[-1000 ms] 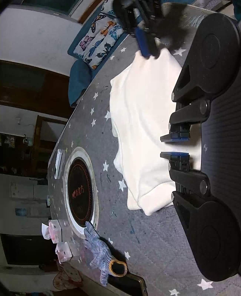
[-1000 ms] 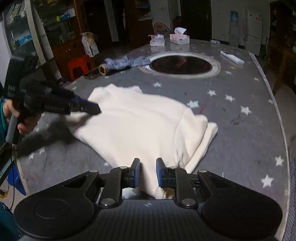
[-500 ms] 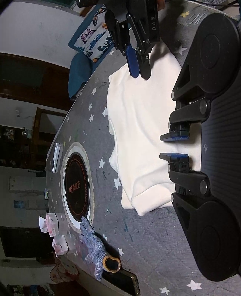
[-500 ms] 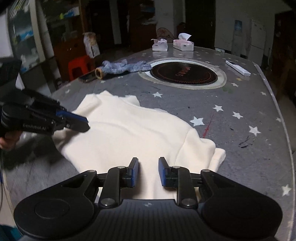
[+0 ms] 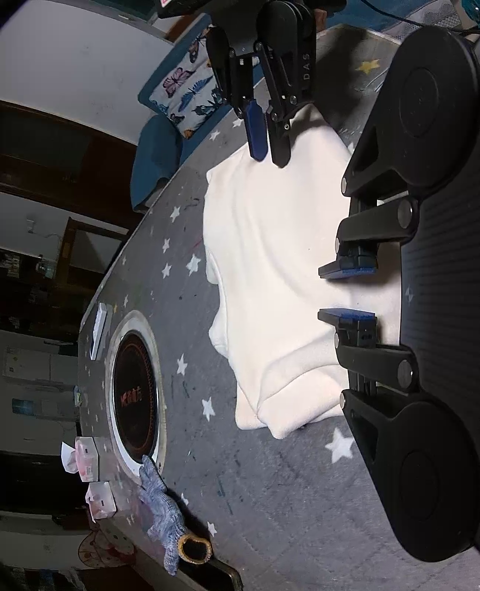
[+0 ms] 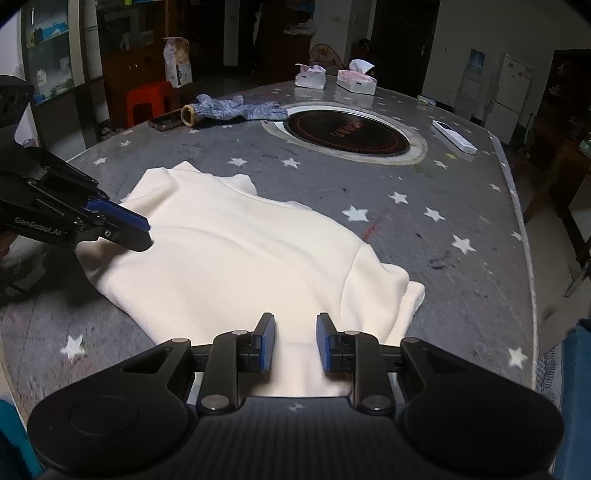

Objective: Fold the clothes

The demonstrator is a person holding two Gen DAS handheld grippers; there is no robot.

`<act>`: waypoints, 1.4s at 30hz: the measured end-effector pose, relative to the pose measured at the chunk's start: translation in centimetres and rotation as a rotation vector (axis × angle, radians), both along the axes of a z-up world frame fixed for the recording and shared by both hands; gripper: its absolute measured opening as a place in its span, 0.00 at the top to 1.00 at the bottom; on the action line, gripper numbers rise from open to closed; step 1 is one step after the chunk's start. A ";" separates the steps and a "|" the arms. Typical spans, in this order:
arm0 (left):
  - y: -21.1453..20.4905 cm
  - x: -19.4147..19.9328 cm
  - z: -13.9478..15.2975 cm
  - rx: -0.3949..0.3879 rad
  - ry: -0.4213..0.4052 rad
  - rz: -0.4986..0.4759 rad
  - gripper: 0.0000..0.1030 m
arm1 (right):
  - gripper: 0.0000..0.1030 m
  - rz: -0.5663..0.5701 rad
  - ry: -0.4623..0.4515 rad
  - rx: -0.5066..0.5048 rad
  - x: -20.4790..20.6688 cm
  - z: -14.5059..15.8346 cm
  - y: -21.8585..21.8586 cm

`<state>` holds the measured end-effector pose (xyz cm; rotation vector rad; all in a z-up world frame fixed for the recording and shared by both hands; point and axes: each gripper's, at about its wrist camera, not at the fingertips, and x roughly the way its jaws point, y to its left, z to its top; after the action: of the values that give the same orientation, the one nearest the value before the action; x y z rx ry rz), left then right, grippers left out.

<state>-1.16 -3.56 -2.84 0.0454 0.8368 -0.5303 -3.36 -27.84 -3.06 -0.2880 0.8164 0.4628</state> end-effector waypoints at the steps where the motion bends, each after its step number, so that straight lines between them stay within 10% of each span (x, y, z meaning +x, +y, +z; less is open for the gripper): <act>1: -0.3 -0.2 0.1 0.015 -0.002 0.002 0.78 | 0.78 -0.003 0.004 -0.003 -0.1 0.1 -0.1; 42: 0.9 0.3 1.0 0.128 -0.032 0.115 0.55 | 0.76 -0.085 -0.005 0.114 7.1 -0.3 4.2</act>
<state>-0.87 -2.65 -1.86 0.1225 0.8357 -0.3661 3.76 -23.60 -3.40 -0.1478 0.7911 0.4268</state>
